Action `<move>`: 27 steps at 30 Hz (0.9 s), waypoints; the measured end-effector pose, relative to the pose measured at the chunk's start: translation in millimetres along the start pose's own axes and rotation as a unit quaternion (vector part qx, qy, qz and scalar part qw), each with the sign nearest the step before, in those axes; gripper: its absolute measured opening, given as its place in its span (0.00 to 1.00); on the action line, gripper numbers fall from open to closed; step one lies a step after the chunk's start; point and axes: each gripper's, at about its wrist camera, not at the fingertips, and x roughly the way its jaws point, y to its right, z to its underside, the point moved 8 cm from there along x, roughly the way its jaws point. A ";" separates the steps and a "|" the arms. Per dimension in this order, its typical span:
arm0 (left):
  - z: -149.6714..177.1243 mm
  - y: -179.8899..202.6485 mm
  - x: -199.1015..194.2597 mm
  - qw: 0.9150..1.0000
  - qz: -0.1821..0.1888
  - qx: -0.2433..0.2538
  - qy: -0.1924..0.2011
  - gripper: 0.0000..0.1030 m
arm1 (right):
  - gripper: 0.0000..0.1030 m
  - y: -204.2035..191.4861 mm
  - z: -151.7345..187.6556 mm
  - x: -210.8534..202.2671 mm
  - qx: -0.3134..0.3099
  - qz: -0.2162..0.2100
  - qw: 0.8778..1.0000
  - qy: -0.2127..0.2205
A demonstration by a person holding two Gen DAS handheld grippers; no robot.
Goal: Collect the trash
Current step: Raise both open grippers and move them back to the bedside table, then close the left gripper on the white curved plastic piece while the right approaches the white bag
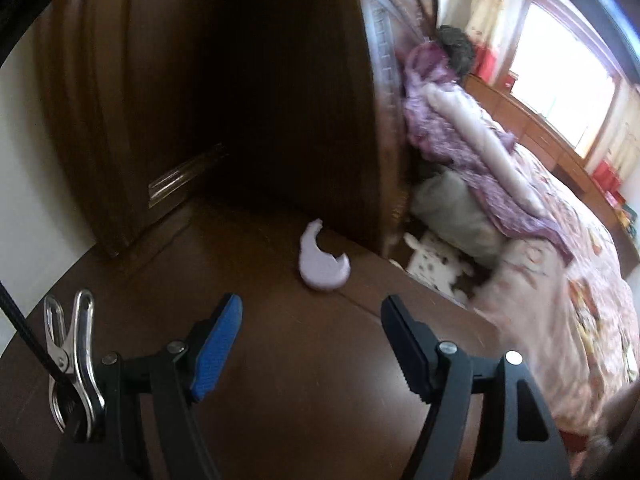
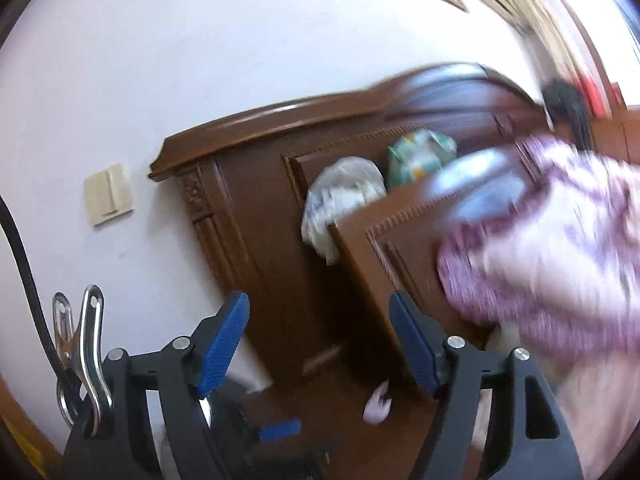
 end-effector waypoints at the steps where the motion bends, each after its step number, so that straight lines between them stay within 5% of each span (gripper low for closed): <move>1: -4.1 -4.4 10.1 1.000 -0.006 -0.006 -0.004 0.74 | 0.72 -3.9 -7.7 17.9 -0.019 0.007 1.000 -0.007; 5: -7.9 -8.8 35.3 1.000 0.001 -0.016 -0.027 0.72 | 0.72 -10.3 -28.7 101.6 -0.096 0.079 0.991 -0.042; 15: -19.2 6.5 58.3 0.999 -0.013 0.032 -0.027 0.71 | 0.74 -11.0 -34.2 221.4 -0.089 0.132 0.981 -0.112; 18: -21.3 6.4 68.9 0.998 -0.027 0.040 -0.032 0.69 | 0.74 -7.3 -34.9 231.8 -0.125 0.175 0.972 -0.093; 21: -20.1 7.0 74.6 0.995 -0.061 0.072 -0.023 0.43 | 0.74 -1.5 -34.4 236.8 -0.142 0.193 0.968 -0.076; 25: -14.2 15.2 71.9 0.995 -0.019 0.095 -0.017 0.41 | 0.71 10.4 -35.6 241.1 -0.143 0.207 0.966 -0.059; 27: -15.4 15.8 68.2 0.996 0.008 0.087 -0.005 0.41 | 0.58 14.9 -39.3 239.5 -0.159 0.214 0.963 -0.042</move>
